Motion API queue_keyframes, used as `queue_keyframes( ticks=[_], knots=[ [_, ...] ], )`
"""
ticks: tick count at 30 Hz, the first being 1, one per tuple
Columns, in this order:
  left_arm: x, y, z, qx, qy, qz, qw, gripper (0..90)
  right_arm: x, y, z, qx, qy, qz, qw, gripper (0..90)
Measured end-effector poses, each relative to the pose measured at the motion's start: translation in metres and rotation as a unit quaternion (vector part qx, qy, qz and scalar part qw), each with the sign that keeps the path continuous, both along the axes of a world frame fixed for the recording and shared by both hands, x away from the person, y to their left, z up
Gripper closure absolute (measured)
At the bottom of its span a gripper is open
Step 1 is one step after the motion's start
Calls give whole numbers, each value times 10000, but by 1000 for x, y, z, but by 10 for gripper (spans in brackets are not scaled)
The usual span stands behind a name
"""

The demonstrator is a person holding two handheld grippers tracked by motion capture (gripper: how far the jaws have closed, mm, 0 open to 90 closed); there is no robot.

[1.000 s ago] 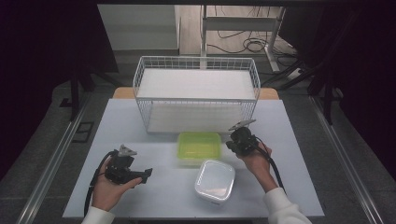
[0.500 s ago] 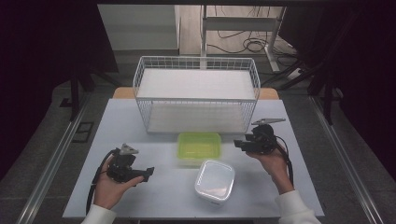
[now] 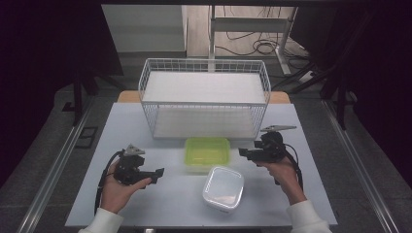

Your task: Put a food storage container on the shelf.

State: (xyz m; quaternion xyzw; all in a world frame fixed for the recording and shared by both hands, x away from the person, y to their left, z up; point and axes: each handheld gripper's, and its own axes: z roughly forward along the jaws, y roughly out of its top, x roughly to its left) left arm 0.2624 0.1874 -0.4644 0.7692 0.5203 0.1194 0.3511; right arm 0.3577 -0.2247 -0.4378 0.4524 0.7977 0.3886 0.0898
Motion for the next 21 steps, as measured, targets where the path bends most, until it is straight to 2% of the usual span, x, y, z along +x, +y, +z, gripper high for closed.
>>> queue_keyframes(
  ticks=[3, 8, 11, 14, 15, 21],
  knots=[
    [2, 2, -1, -139, 48, 143, 9998, 189, 2, -3, 1, 150, 50, -41, 9999, 256],
    [3, -1, 0, -169, 103, 214, 9996, 233, 4, 0, -2, 126, 116, 49, 9998, 266],
    [6, -5, 4, -471, 159, 161, 9986, 249, 3, 1, -1, 125, 113, 129, 9998, 268],
    [14, -10, 5, -651, 289, 119, 9974, 267, 3, 0, 0, 209, 134, 135, 9996, 275],
    [18, -12, 5, -775, 361, 96, 9963, 277, 4, 1, -2, 250, 183, 161, 9994, 283],
    [33, -17, 3, -1051, 549, 41, 9929, 297, 8, 11, -9, 257, 309, 212, 9990, 315]
  ],
)
